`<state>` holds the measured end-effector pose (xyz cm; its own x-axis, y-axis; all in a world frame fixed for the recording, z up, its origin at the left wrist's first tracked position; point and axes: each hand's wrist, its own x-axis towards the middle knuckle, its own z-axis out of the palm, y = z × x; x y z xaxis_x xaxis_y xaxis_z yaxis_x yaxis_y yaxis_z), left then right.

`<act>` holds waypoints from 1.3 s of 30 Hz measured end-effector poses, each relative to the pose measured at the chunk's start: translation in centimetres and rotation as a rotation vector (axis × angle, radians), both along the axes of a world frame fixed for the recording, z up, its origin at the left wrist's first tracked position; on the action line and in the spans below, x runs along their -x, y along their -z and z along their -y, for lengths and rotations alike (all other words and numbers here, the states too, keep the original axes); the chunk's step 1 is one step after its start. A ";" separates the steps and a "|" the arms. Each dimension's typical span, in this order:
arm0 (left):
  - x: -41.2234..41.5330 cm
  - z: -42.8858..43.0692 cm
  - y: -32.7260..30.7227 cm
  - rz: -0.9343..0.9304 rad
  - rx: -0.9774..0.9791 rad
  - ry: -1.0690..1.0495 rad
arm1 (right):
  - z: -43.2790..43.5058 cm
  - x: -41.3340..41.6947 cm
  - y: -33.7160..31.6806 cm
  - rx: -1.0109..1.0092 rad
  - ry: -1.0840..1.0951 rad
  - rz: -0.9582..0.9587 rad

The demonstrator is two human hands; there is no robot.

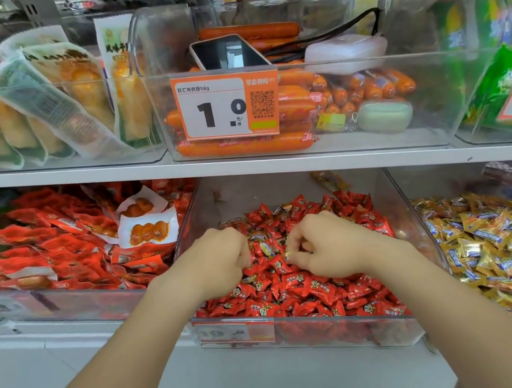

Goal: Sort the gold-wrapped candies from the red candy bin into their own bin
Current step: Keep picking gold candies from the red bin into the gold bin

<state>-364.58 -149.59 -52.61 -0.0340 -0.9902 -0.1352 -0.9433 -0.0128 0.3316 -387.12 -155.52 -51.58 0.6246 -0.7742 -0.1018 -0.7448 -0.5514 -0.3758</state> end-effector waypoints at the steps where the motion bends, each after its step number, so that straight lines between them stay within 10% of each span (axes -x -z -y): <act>1: 0.1 -0.1 0.0 0.016 -0.018 -0.004 | -0.1 0.2 -0.2 -0.016 0.028 0.033; 17: 1.9 -0.7 -1.2 0.036 -0.055 -0.056 | 0.8 1.3 -1.0 0.024 0.282 0.295; 30: 2.5 -0.8 -1.2 0.030 -0.054 0.042 | 2.5 1.6 1.0 0.156 0.136 -0.248; 39: 2.8 0.7 -1.1 0.095 0.117 -0.040 | 2.4 1.8 0.2 0.111 0.234 0.015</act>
<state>-367.37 -150.26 -51.51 0.0128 -0.9997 -0.0194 -0.9700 -0.0171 0.2425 -388.95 -157.94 -51.75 0.4275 -0.9040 -0.0002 -0.8519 -0.4028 -0.3346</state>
